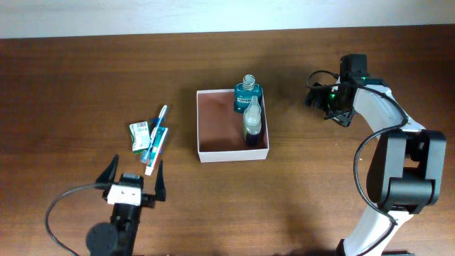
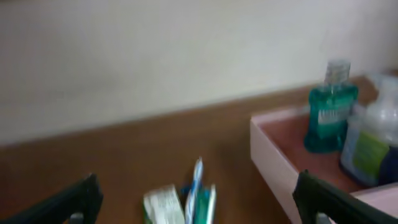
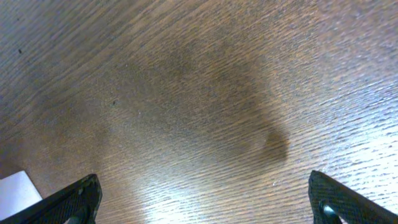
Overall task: Pack container
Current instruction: 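Move the left gripper down onto the green Dettol soap bar and grasp it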
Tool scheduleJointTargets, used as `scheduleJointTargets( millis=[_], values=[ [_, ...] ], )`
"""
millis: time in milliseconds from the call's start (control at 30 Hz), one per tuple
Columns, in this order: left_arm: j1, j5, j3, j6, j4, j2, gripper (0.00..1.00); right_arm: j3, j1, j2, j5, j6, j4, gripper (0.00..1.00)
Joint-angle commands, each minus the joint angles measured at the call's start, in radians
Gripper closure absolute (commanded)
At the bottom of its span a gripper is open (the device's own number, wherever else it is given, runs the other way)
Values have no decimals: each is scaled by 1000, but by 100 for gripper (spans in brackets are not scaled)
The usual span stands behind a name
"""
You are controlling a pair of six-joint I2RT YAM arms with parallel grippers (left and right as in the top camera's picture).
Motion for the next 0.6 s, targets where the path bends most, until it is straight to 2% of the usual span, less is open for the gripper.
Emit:
scheduleJointTargets(
  millis=[0,167,267,400,500,567],
  values=[
    [5,-45,253,12,-125,208,1,-4,-3,12,16,-3,-1,1],
    [5,-35,687,12,-394,633,0,-4,-3,12,16,-3,-1,1],
    [5,33,910,12,-571,832,1,-4,-3,12,16,-3,0,1],
    [5,89,1025,12,-674,974,1,-4,-3,12,16,-3,-1,1],
    [5,38,1023,7,-694,1051,1,-4,-3,12,16,-3,-1,1],
    [8,-49,1023,-105,-700,1100,1,-4,-3,12,16,-3,-1,1]
  ],
)
